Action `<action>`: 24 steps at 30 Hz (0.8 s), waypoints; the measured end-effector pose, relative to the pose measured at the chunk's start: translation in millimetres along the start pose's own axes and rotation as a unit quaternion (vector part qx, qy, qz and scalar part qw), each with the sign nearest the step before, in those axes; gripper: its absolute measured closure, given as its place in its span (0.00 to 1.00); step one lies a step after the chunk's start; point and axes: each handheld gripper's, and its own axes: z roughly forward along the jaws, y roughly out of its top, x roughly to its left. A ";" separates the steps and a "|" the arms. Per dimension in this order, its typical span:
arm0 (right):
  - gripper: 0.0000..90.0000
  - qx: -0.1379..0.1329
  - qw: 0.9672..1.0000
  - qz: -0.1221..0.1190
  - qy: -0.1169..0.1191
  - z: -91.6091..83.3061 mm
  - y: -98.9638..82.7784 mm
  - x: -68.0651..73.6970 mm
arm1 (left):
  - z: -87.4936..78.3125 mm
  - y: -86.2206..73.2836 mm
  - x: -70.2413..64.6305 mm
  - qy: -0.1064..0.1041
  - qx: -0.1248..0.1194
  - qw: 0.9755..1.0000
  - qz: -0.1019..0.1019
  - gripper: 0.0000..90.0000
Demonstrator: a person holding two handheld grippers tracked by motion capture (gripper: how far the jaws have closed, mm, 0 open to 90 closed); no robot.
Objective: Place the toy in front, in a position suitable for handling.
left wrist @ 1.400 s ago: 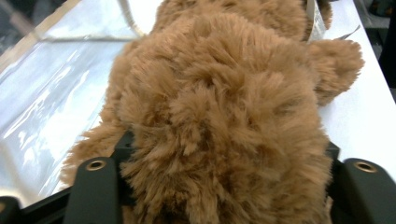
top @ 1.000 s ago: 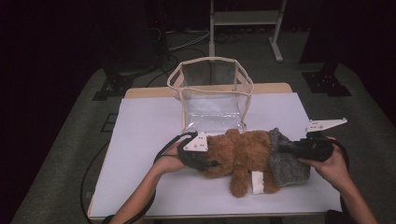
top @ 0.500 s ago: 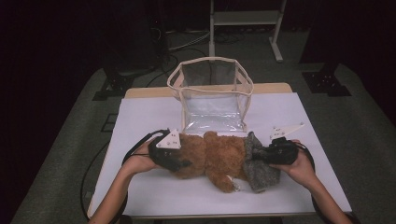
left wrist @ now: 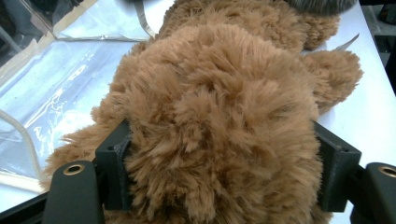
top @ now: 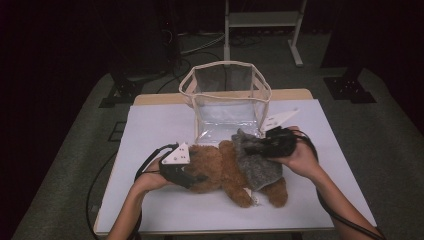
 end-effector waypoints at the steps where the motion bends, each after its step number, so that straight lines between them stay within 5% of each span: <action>1: 0.88 0.022 1.000 -0.006 -0.004 13.0 0.5 -0.8 | -1.4 -1.0 0.4 0.001 0.000 1.000 -0.001 0.26; 3: 0.89 0.030 1.000 0.001 -0.001 22.4 -6.1 -4.2 | -6.9 -4.2 2.5 0.000 -0.015 1.000 -0.019 0.21; 6: 0.89 0.017 1.000 0.018 0.011 13.3 -20.1 -8.5 | -13.6 -8.2 5.6 -0.008 -0.033 0.999 -0.028 0.21; 10: 0.89 0.026 0.999 0.018 0.004 -1.0 -17.5 -5.1 | -13.3 -11.5 7.5 -0.019 -0.034 0.999 -0.030 0.32; 15: 0.89 0.038 0.999 -0.035 0.009 17.7 17.7 12.1 | -8.9 -11.1 4.8 -0.017 -0.036 0.999 -0.029 0.35; 18: 0.89 0.057 0.997 -0.057 0.007 36.7 23.4 17.9 | -12.9 -11.3 4.6 -0.011 -0.028 0.999 -0.023 0.32; 24: 0.89 0.058 0.998 -0.027 -0.005 20.9 2.7 2.0 | -20.0 -11.6 7.6 -0.011 -0.027 0.999 -0.027 0.30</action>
